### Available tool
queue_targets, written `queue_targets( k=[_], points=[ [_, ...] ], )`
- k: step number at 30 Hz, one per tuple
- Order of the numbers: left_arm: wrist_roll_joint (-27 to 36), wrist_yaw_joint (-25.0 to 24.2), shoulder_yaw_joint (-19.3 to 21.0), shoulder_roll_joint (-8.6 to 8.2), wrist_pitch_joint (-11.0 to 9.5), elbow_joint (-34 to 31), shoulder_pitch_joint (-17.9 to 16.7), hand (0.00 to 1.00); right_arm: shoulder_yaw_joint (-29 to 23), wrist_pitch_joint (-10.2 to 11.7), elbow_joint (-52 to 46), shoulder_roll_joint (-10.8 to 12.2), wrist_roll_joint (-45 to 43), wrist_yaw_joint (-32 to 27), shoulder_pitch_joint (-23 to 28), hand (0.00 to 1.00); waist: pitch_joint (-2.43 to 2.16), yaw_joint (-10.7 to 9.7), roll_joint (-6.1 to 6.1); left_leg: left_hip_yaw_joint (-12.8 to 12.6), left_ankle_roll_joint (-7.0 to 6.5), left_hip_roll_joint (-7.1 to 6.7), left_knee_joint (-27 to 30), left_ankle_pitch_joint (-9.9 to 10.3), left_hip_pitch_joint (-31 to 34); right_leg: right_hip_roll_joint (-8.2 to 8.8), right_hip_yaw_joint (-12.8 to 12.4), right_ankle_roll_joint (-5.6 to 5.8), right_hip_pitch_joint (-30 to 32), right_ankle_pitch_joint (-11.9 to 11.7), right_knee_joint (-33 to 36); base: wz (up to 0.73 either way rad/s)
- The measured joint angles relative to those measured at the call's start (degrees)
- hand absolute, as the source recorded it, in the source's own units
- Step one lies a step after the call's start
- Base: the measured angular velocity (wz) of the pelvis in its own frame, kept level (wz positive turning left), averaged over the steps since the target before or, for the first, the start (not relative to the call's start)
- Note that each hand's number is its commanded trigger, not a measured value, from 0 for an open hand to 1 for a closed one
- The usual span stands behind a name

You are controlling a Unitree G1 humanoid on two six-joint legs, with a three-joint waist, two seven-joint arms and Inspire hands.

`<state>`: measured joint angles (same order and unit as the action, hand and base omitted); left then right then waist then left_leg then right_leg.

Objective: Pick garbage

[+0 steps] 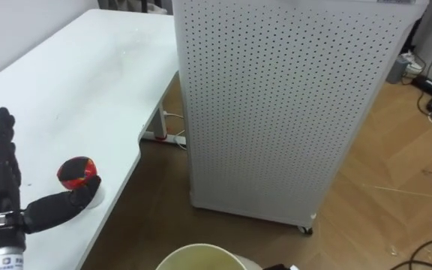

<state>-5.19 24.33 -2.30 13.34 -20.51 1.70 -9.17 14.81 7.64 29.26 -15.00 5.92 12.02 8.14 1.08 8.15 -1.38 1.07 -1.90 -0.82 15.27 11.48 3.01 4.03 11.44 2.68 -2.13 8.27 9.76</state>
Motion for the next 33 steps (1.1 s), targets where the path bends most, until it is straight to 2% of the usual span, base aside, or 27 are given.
queue_targets(
  k=[7,11,15,18,33],
  points=[
    [0.07,-2.62,-1.1,-0.01,0.45,0.91,-0.16,0.0,0.39,-0.23,1.17,0.04,0.01,0.81,0.0,1.0,-0.09,-0.02,-0.17,-0.09,0.0,-0.03,0.1,0.0,-0.1,-0.02,0.07,0.0,0.02,0.0,0.2,0.0],
    [0.31,-2.62,-1.97,0.0,0.56,2.21,-0.16,0.0,1.12,-0.26,1.39,-0.08,0.01,0.72,0.0,1.0,-0.15,-0.03,-0.36,-0.14,0.0,-0.04,0.17,0.0,-0.12,-0.02,-0.14,0.0,-0.01,0.0,0.25,0.0],
    [5.54,-2.7,-2.43,-0.13,0.59,5.06,-0.16,0.0,1.88,-0.28,1.34,0.09,0.0,0.77,-0.01,1.0,-0.14,-0.18,-0.4,-0.17,0.01,-0.02,0.15,0.0,-0.08,-0.06,-0.28,0.0,0.07,0.0,0.26,0.0],
    [7.05,-2.56,-2.41,-0.13,0.6,6.51,-0.16,0.0,1.88,-0.28,1.33,0.13,0.01,0.68,-0.03,1.0,-0.18,-0.15,-0.45,-0.14,0.01,-0.03,0.13,0.01,-0.01,-0.06,-0.29,0.0,0.13,0.0,0.26,0.0],
    [8.52,-2.56,-2.41,-0.17,0.65,9.56,-0.18,0.0,1.88,-0.28,1.3,0.15,0.0,0.73,-0.03,1.0,-0.34,-0.04,-0.37,-0.01,0.03,-0.01,0.26,0.02,0.25,-0.1,-0.21,-0.01,0.19,-0.01,0.15,0.0]
  ],
)
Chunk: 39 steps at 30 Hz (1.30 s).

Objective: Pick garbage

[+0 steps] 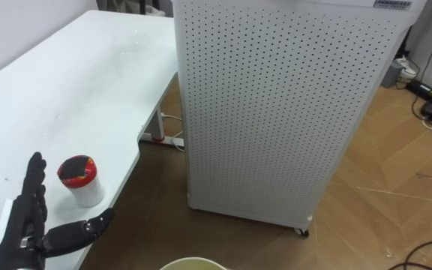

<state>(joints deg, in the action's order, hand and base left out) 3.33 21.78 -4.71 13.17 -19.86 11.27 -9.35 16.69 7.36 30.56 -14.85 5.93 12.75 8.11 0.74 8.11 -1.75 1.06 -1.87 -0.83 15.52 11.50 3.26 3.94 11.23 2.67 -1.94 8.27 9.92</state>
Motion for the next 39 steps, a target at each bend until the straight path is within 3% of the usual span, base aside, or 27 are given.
queue_targets(
  k=[4,14,21,27,32,39],
  points=[
    [0.06,0.07,0.0,0.0,0.06,1.43,0.0,0.0,0.0,0.0,-0.09,0.0,0.01,-0.05,0.0,1.0,-0.24,-0.03,0.39,-0.02,0.0,0.0,0.04,0.0,-0.03,0.0,0.02,0.0,-0.05,0.0,0.0,0.0],
    [1.84,0.57,0.04,-0.28,1.12,2.27,0.02,0.0,0.05,0.0,-0.16,0.02,-0.03,-0.04,0.05,1.0,-0.28,-0.22,0.72,-0.04,0.0,0.0,-0.02,0.0,-0.3,0.01,-0.01,0.0,-0.2,0.0,0.03,0.0],
    [2.78,1.85,0.05,-0.9,1.13,2.27,1.07,0.0,0.17,0.0,-0.16,0.11,-0.24,0.0,0.19,1.0,0.26,-0.46,0.01,-0.03,0.01,0.04,-0.22,0.0,-0.47,-0.02,0.13,0.0,-0.34,0.0,0.02,0.0],
    [2.84,4.85,0.04,-0.88,1.12,2.26,3.53,0.0,0.36,0.0,-0.16,0.09,-0.2,-0.21,1.29,1.0,0.32,-0.54,0.08,-0.06,0.01,0.03,-0.23,0.0,-0.65,0.02,0.1,0.0,-0.54,0.0,-0.08,0.0],
    [2.91,6.57,-0.03,-0.89,1.12,2.3,3.67,0.0,1.54,0.0,-0.16,0.04,-0.2,-1.04,1.41,1.0,0.52,-1.4,0.4,-0.04,0.01,0.05,-0.29,0.01,-1.0,0.02,0.11,0.0,-0.93,0.0,-0.17,0.0],
    [4.01,6.84,-0.22,-0.9,1.12,2.3,3.66,0.0,1.75,-0.01,-0.16,0.03,-0.2,-1.28,2.22,1.0,0.47,-1.6,0.62,-0.13,0.01,0.05,-0.2,0.01,-0.99,0.02,0.04,-0.01,-0.92,0.0,-0.12,0.0]
  ],
)
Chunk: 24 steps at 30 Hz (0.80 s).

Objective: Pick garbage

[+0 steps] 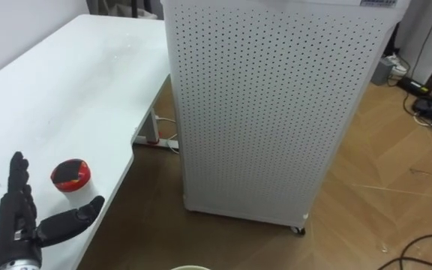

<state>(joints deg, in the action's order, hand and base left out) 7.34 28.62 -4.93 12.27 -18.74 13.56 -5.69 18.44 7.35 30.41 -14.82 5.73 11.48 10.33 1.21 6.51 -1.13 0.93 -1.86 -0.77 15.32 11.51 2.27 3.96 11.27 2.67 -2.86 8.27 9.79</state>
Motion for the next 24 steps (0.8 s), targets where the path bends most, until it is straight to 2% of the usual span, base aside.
queue_targets(
  k=[9,17,24],
  points=[
    [0.0,-0.05,-0.9,0.0,0.01,0.0,0.0,0.0,0.04,-1.12,0.0,-0.02,0.0,-0.07,0.0,1.0,-0.42,-0.07,0.76,-0.07,0.0,0.02,-0.01,0.0,-0.04,0.01,-0.02,0.0,0.05,0.0,0.02,0.0],
    [0.0,-0.21,-0.9,-0.01,0.12,1.26,0.0,0.0,0.04,-1.21,0.0,-0.02,-0.01,-0.04,0.02,1.0,-0.48,-0.56,0.65,-0.21,0.0,0.01,-0.03,0.0,-0.03,0.03,-0.12,0.0,0.07,0.0,0.07,0.0],
    [0.01,-0.25,-1.08,-0.01,1.94,3.53,0.07,0.0,0.04,-2.29,0.0,-0.04,-0.02,0.11,0.01,1.0,-0.56,-1.74,0.43,-0.31,-0.01,-0.08,0.04,0.0,0.0,0.03,-0.39,0.0,0.05,0.0,0.1,0.0]
  ],
)
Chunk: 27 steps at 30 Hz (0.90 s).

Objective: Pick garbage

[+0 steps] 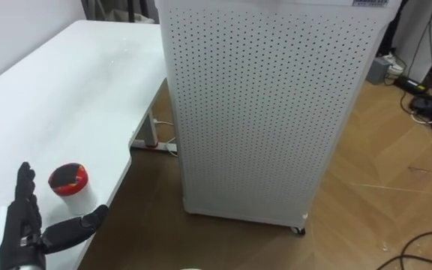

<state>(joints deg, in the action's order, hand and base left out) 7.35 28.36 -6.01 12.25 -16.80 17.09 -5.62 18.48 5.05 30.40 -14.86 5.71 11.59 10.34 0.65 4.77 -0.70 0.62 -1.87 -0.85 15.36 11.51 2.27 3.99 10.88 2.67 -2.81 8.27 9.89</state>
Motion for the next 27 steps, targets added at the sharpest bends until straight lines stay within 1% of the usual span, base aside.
queue_targets(
  k=[1,4,10,17,21,23,27],
  points=[
    [0.0,-0.07,-0.24,0.0,0.37,0.05,0.27,0.0,0.0,-0.18,0.0,-0.01,0.0,0.0,0.0,1.0,0.0,-0.06,0.0,-0.11,0.0,0.01,0.01,0.0,-0.02,0.0,-0.1,0.0,0.0,0.0,0.0,-0.03],
    [-0.01,-0.34,-1.11,-0.12,0.48,0.18,1.27,0.0,0.0,-0.26,0.0,-0.02,-0.01,0.05,0.0,1.0,0.0,-0.04,0.01,-0.14,-0.01,0.02,0.01,0.0,-0.06,-0.01,-0.4,0.0,0.01,0.0,0.02,0.0],
    [0.0,-0.27,-1.09,-0.13,0.73,1.48,2.97,0.0,0.0,-0.31,-0.03,-0.03,-0.01,0.2,0.0,1.0,0.02,-0.31,0.04,-0.54,-0.01,0.05,0.01,0.0,-0.07,-0.06,-0.59,-0.02,0.1,-0.01,0.1,-0.01],
    [0.0,-0.04,-1.08,-0.13,0.81,2.06,3.33,0.0,0.0,-0.34,-0.54,-0.03,-0.01,0.18,0.0,1.0,0.04,-0.31,0.06,-0.62,-0.01,0.08,-0.05,0.0,0.05,-0.05,-0.63,-0.02,0.46,-0.01,0.35,0.0],
    [0.02,0.08,-1.05,-0.13,1.26,2.1,3.37,0.0,-0.02,-0.35,-0.58,-0.02,0.0,0.18,-0.03,1.0,0.09,-0.31,0.16,-0.79,-0.01,0.13,-0.06,0.0,0.03,-0.04,-0.83,-0.02,0.78,-0.01,0.81,-0.01],
    [1.08,0.12,-0.97,-0.13,1.44,2.45,3.84,0.0,-0.04,-0.43,-0.6,-0.03,0.0,0.17,-0.04,1.0,0.13,-0.31,0.22,-0.81,-0.01,0.13,-0.06,0.0,0.05,-0.04,-0.97,-0.02,0.84,-0.01,0.81,-0.03],
    [2.24,0.2,-0.82,-0.12,1.84,3.25,4.5,0.0,-0.1,-1.49,-0.77,-0.03,0.0,0.1,-0.04,1.0,0.22,-0.29,0.37,-1.04,-0.02,0.14,-0.07,0.01,0.06,-0.05,-1.35,-0.02,1.0,-0.01,0.92,-0.04]
  ],
)
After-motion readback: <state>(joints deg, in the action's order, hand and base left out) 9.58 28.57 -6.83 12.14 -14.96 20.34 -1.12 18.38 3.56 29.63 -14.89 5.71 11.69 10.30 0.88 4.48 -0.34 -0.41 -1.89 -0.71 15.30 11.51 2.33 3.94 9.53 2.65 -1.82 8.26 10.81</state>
